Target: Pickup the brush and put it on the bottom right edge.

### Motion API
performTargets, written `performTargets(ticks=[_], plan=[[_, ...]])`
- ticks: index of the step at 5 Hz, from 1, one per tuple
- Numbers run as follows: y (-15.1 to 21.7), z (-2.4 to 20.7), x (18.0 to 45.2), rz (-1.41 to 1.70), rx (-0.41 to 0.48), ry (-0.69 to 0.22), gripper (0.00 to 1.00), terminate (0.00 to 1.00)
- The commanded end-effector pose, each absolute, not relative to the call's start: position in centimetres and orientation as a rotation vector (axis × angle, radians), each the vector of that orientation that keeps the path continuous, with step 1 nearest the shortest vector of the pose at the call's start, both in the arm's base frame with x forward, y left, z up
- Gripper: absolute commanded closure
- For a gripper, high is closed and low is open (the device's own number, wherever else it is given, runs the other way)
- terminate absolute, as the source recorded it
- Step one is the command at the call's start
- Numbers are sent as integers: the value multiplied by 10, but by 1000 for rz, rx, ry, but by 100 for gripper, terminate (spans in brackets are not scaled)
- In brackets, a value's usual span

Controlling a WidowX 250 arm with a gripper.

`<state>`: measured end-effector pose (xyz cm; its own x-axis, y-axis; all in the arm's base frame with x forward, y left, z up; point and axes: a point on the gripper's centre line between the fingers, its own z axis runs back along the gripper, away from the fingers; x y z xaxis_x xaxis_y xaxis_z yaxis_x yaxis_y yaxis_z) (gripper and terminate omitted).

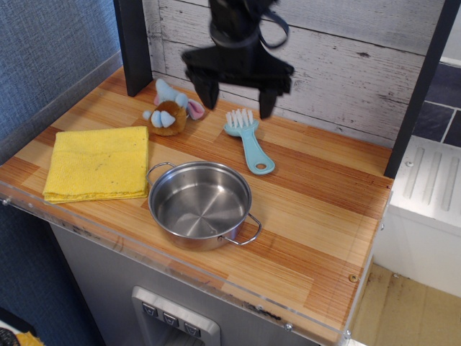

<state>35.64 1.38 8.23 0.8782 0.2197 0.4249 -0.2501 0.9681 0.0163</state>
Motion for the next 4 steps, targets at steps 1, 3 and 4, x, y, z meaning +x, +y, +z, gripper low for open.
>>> performTargets(ticks=[1, 3, 4], plan=[[-6, 55, 375, 400, 31, -383, 0, 0], [-2, 31, 390, 562, -9, -330, 0, 0], [5, 27, 390, 571, 19, -336, 100, 0]])
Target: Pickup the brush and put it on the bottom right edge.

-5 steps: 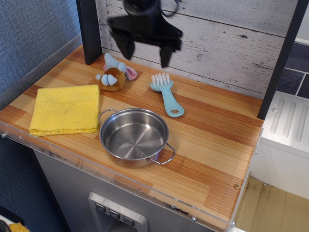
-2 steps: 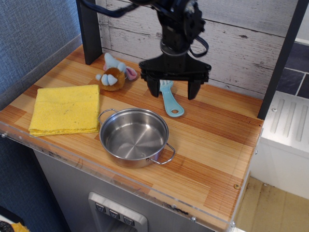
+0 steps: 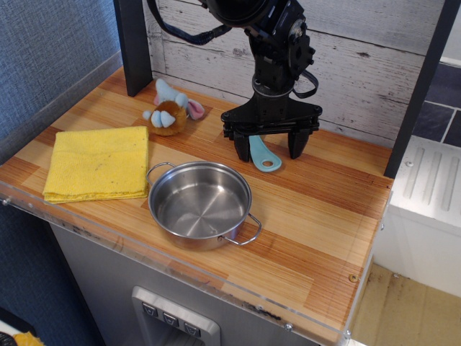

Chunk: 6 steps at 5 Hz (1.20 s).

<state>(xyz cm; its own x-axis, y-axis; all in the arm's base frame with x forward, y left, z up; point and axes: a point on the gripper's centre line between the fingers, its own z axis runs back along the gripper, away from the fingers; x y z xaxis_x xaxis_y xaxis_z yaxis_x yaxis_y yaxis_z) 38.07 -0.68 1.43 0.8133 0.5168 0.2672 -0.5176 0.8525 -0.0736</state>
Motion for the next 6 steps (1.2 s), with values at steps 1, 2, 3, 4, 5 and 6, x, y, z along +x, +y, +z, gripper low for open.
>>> performTargets(ticks=[1, 2, 3, 4, 5, 6], plan=[[10, 29, 387, 558, 23, -335, 100, 0], [11, 32, 382, 551, 29, -336, 100, 0], [10, 38, 379, 533, 20, -340, 100, 0], [7, 51, 379, 545, 10, -359, 100, 0], [2, 63, 380, 562, -18, -386, 100, 0], [-5, 79, 379, 569, -29, -406, 100, 0]])
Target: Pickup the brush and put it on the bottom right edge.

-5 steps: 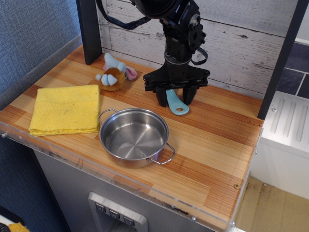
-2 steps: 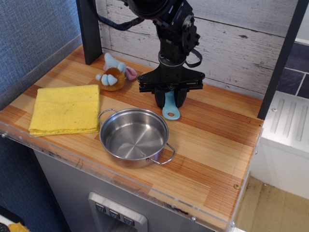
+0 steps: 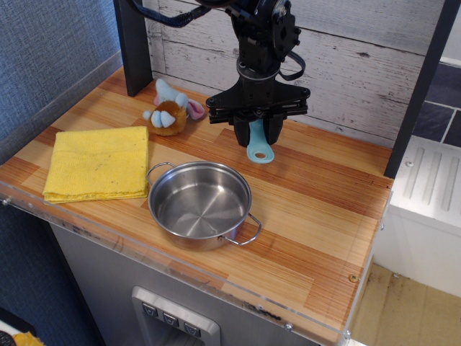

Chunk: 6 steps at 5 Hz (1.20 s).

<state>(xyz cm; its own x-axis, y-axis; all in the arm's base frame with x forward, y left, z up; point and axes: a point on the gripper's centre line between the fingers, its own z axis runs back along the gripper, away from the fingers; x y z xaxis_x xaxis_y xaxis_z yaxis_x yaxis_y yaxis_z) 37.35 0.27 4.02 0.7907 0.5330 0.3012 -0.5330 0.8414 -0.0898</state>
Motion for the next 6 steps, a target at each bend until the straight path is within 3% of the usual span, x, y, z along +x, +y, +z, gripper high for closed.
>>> performTargets(ticks=[1, 3, 6], plan=[[-16, 94, 378, 548, -47, -429, 100, 0], [-52, 122, 361, 355, -52, -459, 100, 0], [-83, 107, 298, -51, -17, -443, 100, 0]])
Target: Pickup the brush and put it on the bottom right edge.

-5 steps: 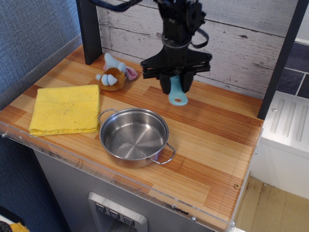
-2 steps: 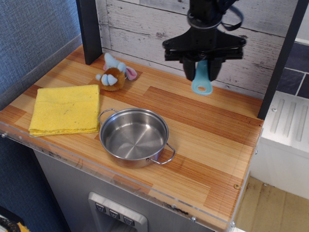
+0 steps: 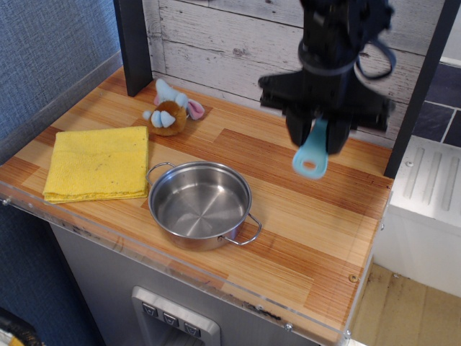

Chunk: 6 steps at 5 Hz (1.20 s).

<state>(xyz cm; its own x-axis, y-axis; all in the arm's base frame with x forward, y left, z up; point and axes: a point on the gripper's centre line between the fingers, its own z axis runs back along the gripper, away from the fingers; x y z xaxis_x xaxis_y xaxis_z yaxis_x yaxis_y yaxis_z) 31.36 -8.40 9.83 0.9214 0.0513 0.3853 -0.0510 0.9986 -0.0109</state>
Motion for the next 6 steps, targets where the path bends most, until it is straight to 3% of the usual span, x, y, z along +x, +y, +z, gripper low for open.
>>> performTargets(ticks=[1, 6], plan=[[-76, 90, 279, -148, -16, -418, 100, 0], [-117, 28, 259, -271, -16, -315, 100, 0]])
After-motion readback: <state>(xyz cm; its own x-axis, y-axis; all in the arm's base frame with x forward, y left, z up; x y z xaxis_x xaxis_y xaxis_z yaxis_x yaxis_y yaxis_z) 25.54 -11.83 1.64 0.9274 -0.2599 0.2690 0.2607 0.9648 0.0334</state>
